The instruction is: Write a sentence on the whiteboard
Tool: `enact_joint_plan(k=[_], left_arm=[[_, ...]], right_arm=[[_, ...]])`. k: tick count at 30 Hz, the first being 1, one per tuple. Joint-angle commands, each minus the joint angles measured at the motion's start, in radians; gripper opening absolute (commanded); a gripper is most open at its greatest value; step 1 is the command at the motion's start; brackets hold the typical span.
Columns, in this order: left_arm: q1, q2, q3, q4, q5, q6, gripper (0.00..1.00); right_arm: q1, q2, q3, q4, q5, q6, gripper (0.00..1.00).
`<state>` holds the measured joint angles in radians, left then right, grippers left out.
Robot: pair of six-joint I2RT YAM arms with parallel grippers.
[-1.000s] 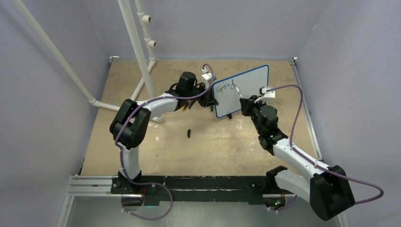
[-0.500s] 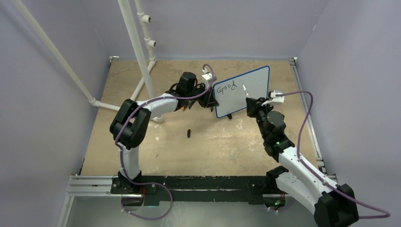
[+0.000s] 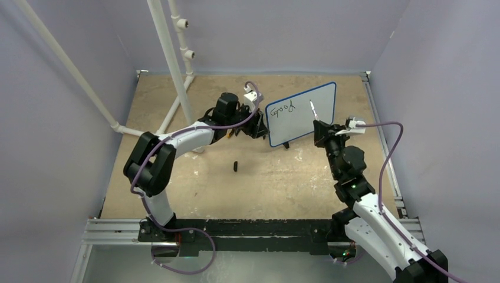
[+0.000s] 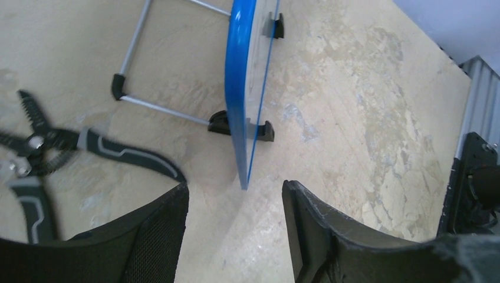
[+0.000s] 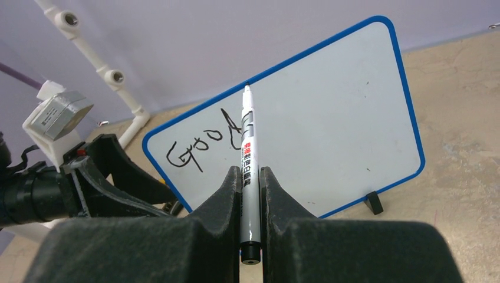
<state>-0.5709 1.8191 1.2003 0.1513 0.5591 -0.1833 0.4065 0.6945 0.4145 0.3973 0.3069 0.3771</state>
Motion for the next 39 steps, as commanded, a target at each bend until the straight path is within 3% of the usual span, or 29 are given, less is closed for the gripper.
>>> enact_joint_plan(k=[1, 6, 10, 18, 30, 39], left_arm=[[-0.011, -0.137, -0.097, 0.039, -0.187, -0.037, 0.59], [-0.169, -0.274, -0.177, 0.000, -0.522, -0.101, 0.59], [-0.282, -0.279, -0.190, -0.001, -0.686, -0.317, 0.59], [-0.439, -0.085, -0.045, -0.009, -0.808, -0.482, 0.57], [-0.435, 0.219, 0.152, -0.010, -0.901, -0.473, 0.57], [-0.404, 0.299, 0.208, -0.037, -0.898, -0.475, 0.58]], right_arm=[[0.000, -0.049, 0.020, -0.039, 0.024, -0.006, 0.00], [0.000, -0.118, 0.034, -0.077, 0.038, -0.006, 0.00], [0.000, -0.175, 0.048, -0.114, 0.077, -0.006, 0.00], [0.000, -0.267, 0.069, -0.157, 0.101, -0.015, 0.00], [0.000, -0.288, 0.084, -0.188, 0.083, -0.020, 0.00], [0.000, -0.275, 0.075, -0.169, 0.070, -0.021, 0.00]])
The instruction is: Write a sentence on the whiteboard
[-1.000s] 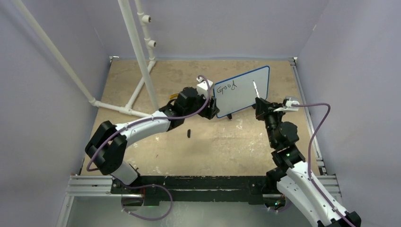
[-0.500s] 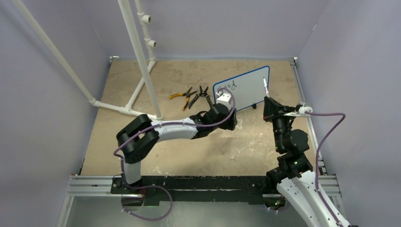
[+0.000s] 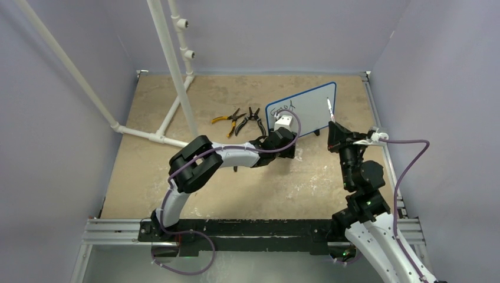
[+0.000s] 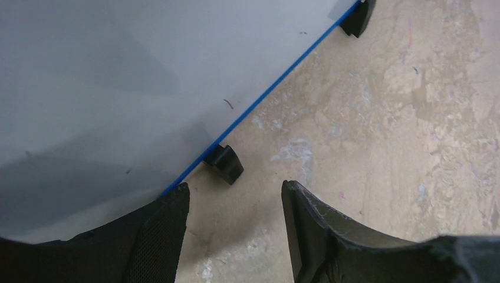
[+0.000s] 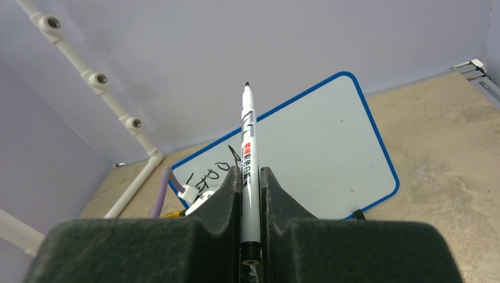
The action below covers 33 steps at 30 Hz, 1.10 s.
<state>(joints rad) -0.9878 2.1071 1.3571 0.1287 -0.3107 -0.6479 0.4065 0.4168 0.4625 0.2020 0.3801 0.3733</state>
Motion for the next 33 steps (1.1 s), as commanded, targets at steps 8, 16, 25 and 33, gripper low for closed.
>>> enact_joint_plan(k=[8, 16, 25, 33], left_arm=[[0.034, 0.027, 0.048, -0.024, -0.058, 0.009, 0.57], [0.046, 0.055, 0.078, -0.041, -0.100, 0.038, 0.57], [0.048, 0.111, 0.137, -0.040, -0.171, 0.054, 0.52], [0.047, 0.124, 0.134, -0.035, -0.275, 0.070, 0.42]], right_arm=[[-0.001, 0.015, 0.024, 0.033, -0.008, -0.016, 0.00], [0.000, 0.032, 0.020, 0.039, -0.015, -0.013, 0.00], [0.000, 0.039, 0.018, 0.043, -0.024, -0.013, 0.00], [0.000, 0.052, 0.015, 0.049, -0.030, -0.012, 0.00]])
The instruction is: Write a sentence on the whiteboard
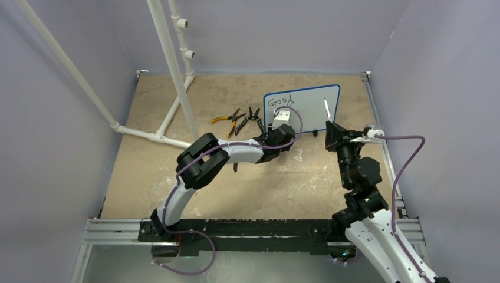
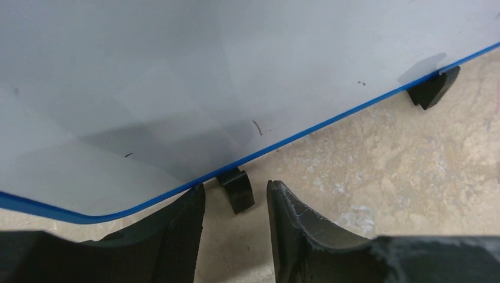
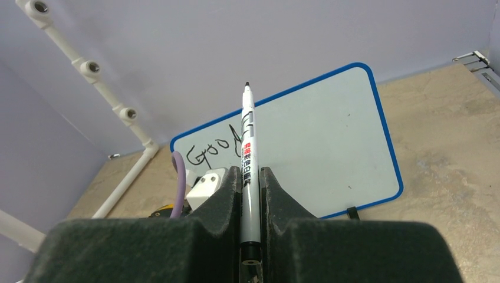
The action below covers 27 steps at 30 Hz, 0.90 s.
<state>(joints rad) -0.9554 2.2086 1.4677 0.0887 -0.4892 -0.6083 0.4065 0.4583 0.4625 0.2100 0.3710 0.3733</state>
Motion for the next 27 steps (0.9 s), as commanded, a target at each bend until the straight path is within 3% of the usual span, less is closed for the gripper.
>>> enact_joint_plan(k=[1, 16, 19, 27], left_arm=[[0.015, 0.023, 0.022, 0.006, -0.107, 0.033, 0.41], [0.035, 0.036, 0.021, 0.060, -0.160, 0.063, 0.27], [0.040, 0.037, 0.019, 0.061, -0.170, 0.064, 0.17], [0.041, -0.018, -0.049, 0.059, -0.189, 0.051, 0.03]], right_arm=[[0.000, 0.012, 0.015, 0.042, -0.023, -0.011, 0.00], [0.000, 0.024, 0.016, 0.045, -0.026, -0.011, 0.00], [0.000, 0.021, 0.016, 0.040, -0.024, -0.013, 0.00], [-0.001, 0.021, 0.018, 0.039, -0.018, -0.013, 0.00]])
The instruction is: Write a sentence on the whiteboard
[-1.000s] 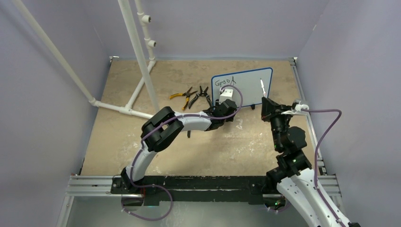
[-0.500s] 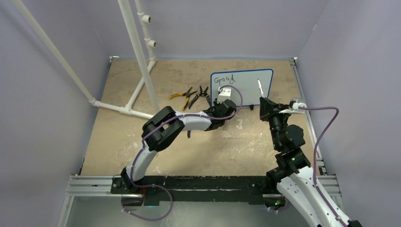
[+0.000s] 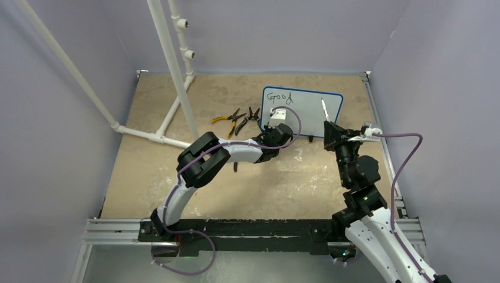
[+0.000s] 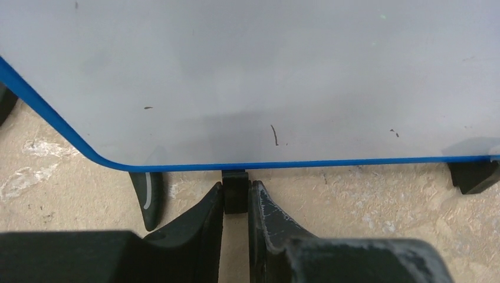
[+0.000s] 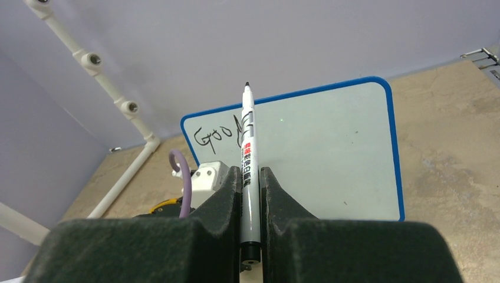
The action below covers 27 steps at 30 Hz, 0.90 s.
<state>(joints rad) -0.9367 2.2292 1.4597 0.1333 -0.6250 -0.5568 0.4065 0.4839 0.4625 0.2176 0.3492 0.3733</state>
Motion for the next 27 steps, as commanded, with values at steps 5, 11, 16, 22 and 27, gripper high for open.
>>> enact_joint_plan(k=[5, 11, 16, 22, 27], left_arm=[[0.021, -0.082, -0.096, -0.012, -0.076, -0.047, 0.00], [-0.001, -0.133, -0.154, -0.074, -0.107, -0.113, 0.00], [-0.024, -0.187, -0.229, -0.114, -0.116, -0.189, 0.00], [-0.060, -0.250, -0.318, -0.157, -0.092, -0.305, 0.00], [-0.090, -0.271, -0.368, -0.187, -0.075, -0.360, 0.00]], right_arm=[[0.000, -0.004, 0.016, 0.038, 0.003, -0.010, 0.00], [0.000, -0.011, 0.010, 0.056, 0.007, -0.012, 0.00], [0.000, -0.025, 0.002, 0.067, 0.004, -0.014, 0.00], [0.000, -0.025, -0.002, 0.074, -0.004, -0.014, 0.00], [0.000, -0.033, -0.002, 0.069, -0.006, -0.013, 0.00]])
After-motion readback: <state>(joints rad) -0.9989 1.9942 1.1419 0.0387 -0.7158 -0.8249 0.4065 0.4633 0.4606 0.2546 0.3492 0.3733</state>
